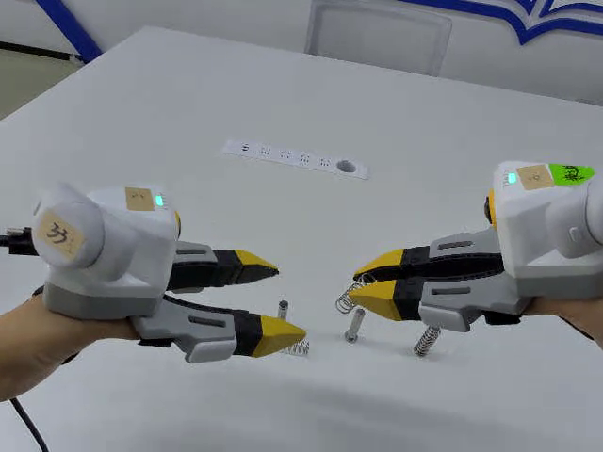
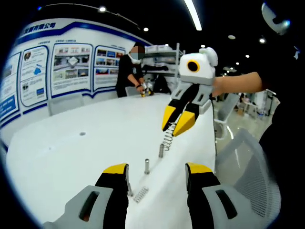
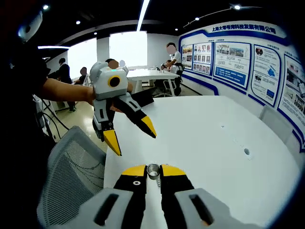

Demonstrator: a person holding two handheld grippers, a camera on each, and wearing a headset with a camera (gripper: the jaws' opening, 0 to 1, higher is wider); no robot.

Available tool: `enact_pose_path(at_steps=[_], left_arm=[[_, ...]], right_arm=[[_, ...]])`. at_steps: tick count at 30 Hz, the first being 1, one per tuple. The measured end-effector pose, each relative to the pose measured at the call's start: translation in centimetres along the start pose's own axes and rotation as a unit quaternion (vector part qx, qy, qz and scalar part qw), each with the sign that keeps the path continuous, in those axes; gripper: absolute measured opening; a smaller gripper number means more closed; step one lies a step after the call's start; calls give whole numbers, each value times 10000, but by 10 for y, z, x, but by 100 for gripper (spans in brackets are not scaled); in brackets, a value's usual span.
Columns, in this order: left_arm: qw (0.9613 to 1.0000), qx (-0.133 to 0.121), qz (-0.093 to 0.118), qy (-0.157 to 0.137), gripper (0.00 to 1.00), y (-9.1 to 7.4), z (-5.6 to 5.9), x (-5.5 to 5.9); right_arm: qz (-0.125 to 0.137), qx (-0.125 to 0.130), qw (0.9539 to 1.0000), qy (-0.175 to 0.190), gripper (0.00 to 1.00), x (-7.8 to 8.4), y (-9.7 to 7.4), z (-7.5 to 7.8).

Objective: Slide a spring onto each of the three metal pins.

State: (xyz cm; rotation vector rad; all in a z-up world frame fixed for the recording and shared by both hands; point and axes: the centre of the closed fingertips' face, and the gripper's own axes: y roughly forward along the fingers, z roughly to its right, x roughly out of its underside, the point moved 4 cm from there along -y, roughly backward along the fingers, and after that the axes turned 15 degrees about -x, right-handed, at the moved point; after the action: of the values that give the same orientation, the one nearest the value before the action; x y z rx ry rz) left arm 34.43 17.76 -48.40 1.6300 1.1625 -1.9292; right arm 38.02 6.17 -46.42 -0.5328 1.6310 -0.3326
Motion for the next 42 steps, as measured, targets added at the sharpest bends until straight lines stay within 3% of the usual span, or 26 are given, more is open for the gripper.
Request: enact_pose_path(at_steps=[4, 6, 14, 20, 24, 32, 42], left_arm=[[9999, -113, -47, -36, 54, -3, -10, 2], [9998, -178, -30, -82, 59, -5, -13, 2], [9992, -361, -92, -139, 72, -9, -21, 8], [9986, -430, -68, -290, 85, -10, -24, 9], [9989, -384, -110, -239, 92, -9, -22, 11], [9979, -546, -218, -266, 99, -5, -27, 18], [9974, -530, -350, -341, 100, -4, -25, 28]], right_arm=[[13, 205, 9995, 228, 11, 8, -5, 16], [-136, 421, 9983, 387, 11, 18, -7, 26], [-242, 737, 9940, 771, 11, 39, -5, 50], [-613, 771, 9925, 725, 11, 56, 1, 58], [-638, 752, 9919, 807, 11, 63, 6, 62], [-648, 723, 9912, 900, 11, 68, 14, 65], [-820, 647, 9904, 904, 11, 73, 25, 69]])
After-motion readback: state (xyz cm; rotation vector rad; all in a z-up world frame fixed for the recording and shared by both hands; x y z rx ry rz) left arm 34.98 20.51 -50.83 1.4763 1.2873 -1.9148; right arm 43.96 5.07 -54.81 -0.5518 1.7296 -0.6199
